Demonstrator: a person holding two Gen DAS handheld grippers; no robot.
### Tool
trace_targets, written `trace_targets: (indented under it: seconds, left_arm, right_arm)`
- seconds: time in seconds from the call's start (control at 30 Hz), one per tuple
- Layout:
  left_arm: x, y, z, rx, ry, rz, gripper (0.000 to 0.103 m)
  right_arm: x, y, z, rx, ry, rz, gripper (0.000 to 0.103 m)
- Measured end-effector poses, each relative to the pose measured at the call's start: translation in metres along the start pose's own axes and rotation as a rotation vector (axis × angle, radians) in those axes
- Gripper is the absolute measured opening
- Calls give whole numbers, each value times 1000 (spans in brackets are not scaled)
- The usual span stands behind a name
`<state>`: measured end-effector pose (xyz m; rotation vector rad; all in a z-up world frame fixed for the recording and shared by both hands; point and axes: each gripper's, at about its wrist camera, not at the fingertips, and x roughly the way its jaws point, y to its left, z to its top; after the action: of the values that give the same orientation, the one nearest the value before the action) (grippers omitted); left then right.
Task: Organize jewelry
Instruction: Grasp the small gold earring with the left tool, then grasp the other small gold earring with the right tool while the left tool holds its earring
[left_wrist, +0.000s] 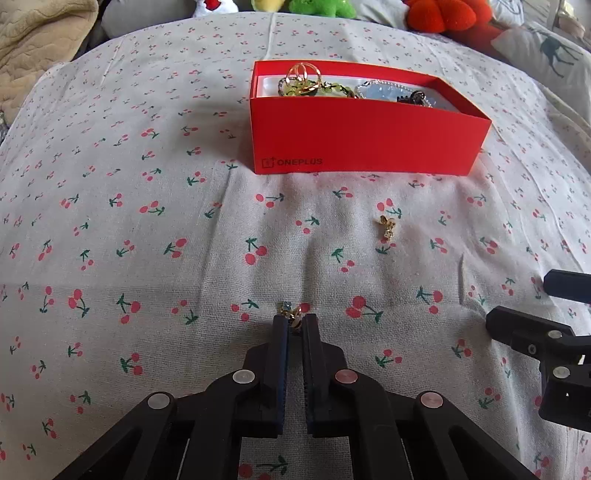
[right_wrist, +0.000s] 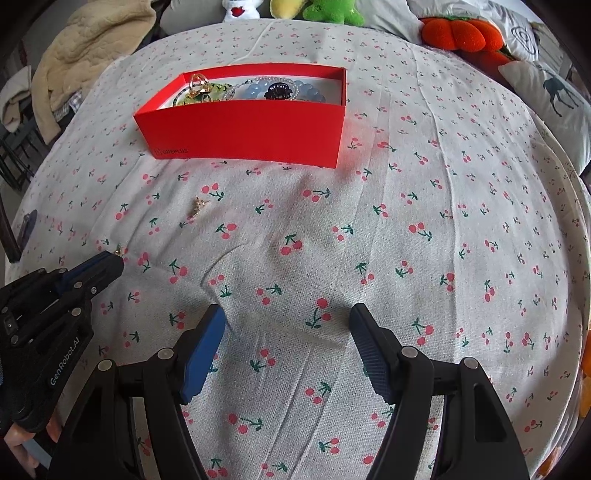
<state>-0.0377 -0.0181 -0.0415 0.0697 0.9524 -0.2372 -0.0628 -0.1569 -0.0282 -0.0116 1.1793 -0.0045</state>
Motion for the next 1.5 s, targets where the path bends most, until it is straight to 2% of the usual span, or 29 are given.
trace_targets:
  seconds: [0.33, 0.5, 0.83, 0.93, 1.1, 1.23, 1.5]
  left_arm:
    - [-10, 18, -1, 4, -11, -21, 4]
    - [-14, 30, -2, 9, -11, -15, 4]
    - [-18, 46, -3, -9, -8, -28, 4]
    - [-18, 47, -3, -6, -7, -31, 4]
    - [-17, 48, -2, -4, -6, -32, 4]
    - [-16, 48, -1, -5, -3, -32, 4]
    - [-15, 47, -1, -4, 0, -30, 4]
  right_arm:
    - [11, 27, 18, -14, -2, 11, 73]
    - [20, 40, 29, 1, 3, 56, 73]
    - [36, 55, 48, 18, -51, 10, 72]
    - [38, 56, 52, 15, -68, 4, 67]
    - [40, 52, 56, 31, -84, 7, 51]
    - [40, 50, 58, 29, -90, 9, 43]
    - [38, 47, 58, 33, -93, 32, 12]
